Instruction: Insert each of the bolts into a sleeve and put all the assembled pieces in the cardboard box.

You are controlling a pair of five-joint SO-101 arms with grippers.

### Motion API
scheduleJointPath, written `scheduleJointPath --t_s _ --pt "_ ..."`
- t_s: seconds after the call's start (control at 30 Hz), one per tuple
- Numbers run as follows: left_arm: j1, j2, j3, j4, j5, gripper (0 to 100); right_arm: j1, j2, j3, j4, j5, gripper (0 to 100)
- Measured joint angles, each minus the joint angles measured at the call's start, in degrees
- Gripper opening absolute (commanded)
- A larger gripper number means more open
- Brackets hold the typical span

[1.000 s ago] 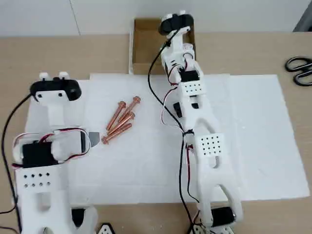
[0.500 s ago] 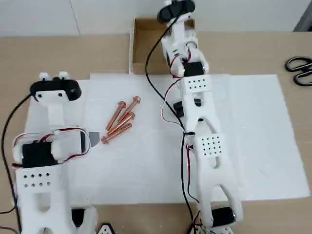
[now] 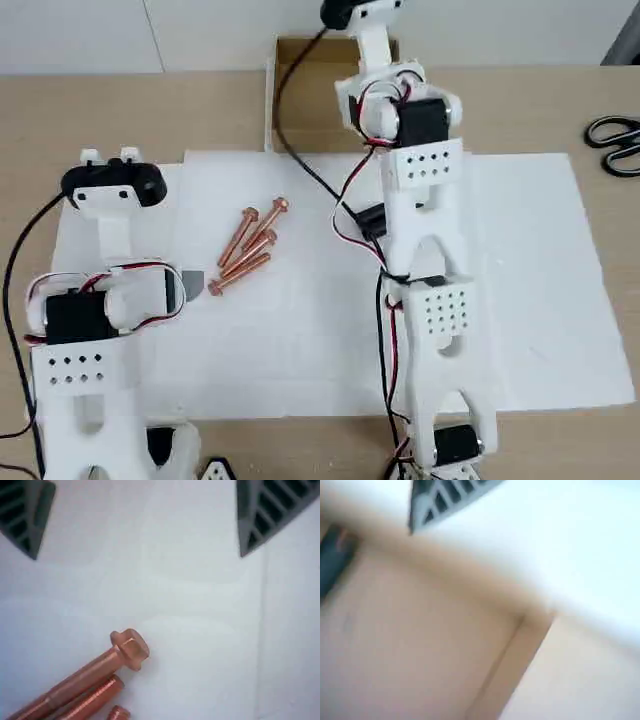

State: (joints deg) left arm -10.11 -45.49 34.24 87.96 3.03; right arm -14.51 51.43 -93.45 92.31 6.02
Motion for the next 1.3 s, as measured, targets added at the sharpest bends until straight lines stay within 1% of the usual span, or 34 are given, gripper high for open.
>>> scheduleJointPath --t_s 0.13,0.23,0.37,0.47,0.67,0.73,0.87,0.97,1.07,1.13,1.23,1.3 --pt "0.0 0.0 0.0 0.0 0.0 25 1.8 -4.0 0.0 3.8 -0.1 18.7" --pt "0.0 0.0 0.3 0.0 0.0 25 3.9 -6.5 1.2 4.6 -0.7 13.4" --pt "0.0 0.0 0.9 0.0 0.0 25 6.4 -11.2 10.6 4.8 -1.8 3.9" --pt "0.0 0.0 0.9 0.0 0.0 25 7.7 -17.3 20.7 4.8 -4.4 1.4" --pt "0.0 0.0 0.9 0.0 0.0 25 7.5 -31.0 45.9 4.5 -5.6 6.5" --pt "0.0 0.0 0.9 0.0 0.0 25 7.5 -32.5 53.4 4.4 -5.7 7.9" --pt "0.0 0.0 0.9 0.0 -0.1 25 8.4 -33.4 63.4 4.3 -5.7 8.3" --pt "0.0 0.0 0.9 0.0 -0.1 25 9.2 -33.5 68.2 3.4 -5.7 8.4" --pt "0.0 0.0 0.9 0.0 -0.1 25 8.9 -33.4 70.7 -0.1 -5.7 9.2" --pt "0.0 0.0 0.9 0.0 -0.1 25 9.1 -33.0 71.1 -0.9 -5.7 14.7" --pt "0.0 0.0 0.9 0.0 -0.1 25 9.2 -30.7 71.1 -0.8 -0.4 21.4" --pt "0.0 0.0 0.9 0.0 -0.1 25 8.8 -28.5 71.1 -0.8 1.4 21.0"
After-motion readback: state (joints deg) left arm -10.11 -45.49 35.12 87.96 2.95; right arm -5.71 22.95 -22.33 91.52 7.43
